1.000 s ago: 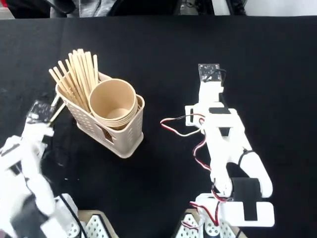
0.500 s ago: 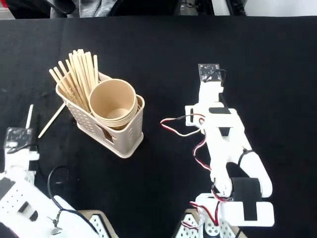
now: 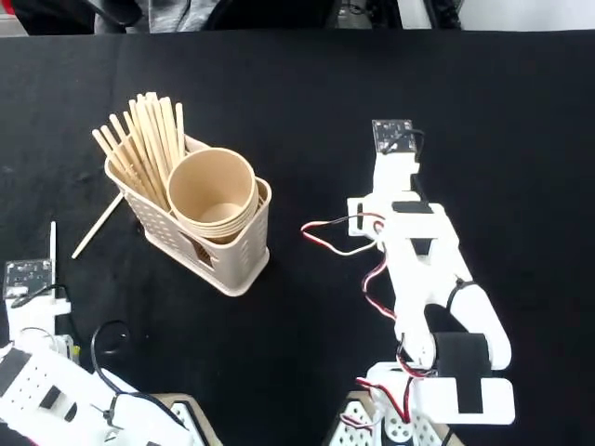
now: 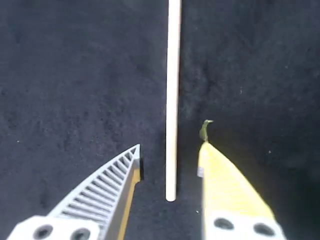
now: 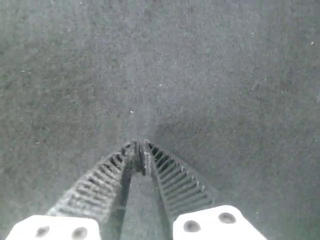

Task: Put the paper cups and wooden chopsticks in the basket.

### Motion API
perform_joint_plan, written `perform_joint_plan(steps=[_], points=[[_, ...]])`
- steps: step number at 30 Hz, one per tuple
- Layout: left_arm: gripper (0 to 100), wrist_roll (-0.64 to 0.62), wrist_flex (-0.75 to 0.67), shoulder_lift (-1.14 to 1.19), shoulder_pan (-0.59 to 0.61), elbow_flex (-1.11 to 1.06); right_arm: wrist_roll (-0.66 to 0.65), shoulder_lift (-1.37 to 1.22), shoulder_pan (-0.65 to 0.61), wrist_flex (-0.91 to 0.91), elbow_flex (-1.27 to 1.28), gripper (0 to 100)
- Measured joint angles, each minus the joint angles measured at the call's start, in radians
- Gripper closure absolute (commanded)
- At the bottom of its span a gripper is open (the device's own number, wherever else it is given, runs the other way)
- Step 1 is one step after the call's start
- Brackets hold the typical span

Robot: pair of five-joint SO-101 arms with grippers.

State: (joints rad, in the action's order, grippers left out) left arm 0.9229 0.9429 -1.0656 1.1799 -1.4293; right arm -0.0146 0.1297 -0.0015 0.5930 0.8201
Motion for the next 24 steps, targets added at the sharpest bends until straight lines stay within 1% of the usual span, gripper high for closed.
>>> perform_joint_plan(steps=[6, 8, 13, 16, 20, 24], points=[[78, -0.135, 0.002, 0.002, -0.018, 0.107, 0.0, 0.0, 0.0, 0.0, 0.0, 98.4], [78, -0.196, 0.002, 0.002, -0.061, 0.132, 0.0, 0.0, 0.0, 0.0, 0.0, 98.4], [78, -0.373, -0.026, 0.002, -0.215, 0.189, 0.0, 0.0, 0.0, 0.0, 0.0, 98.4], [79, -0.431, -0.028, 0.025, -0.275, 0.236, 0.0, 0.0, 0.0, 0.0, 0.0, 98.4], [79, -0.45, -0.037, 0.157, -0.293, 0.331, 0.0, 0.0, 0.0, 0.0, 0.0, 98.4], [79, -0.483, -0.075, 0.404, -0.295, 0.489, 0.0, 0.0, 0.0, 0.0, 0.0, 98.4]])
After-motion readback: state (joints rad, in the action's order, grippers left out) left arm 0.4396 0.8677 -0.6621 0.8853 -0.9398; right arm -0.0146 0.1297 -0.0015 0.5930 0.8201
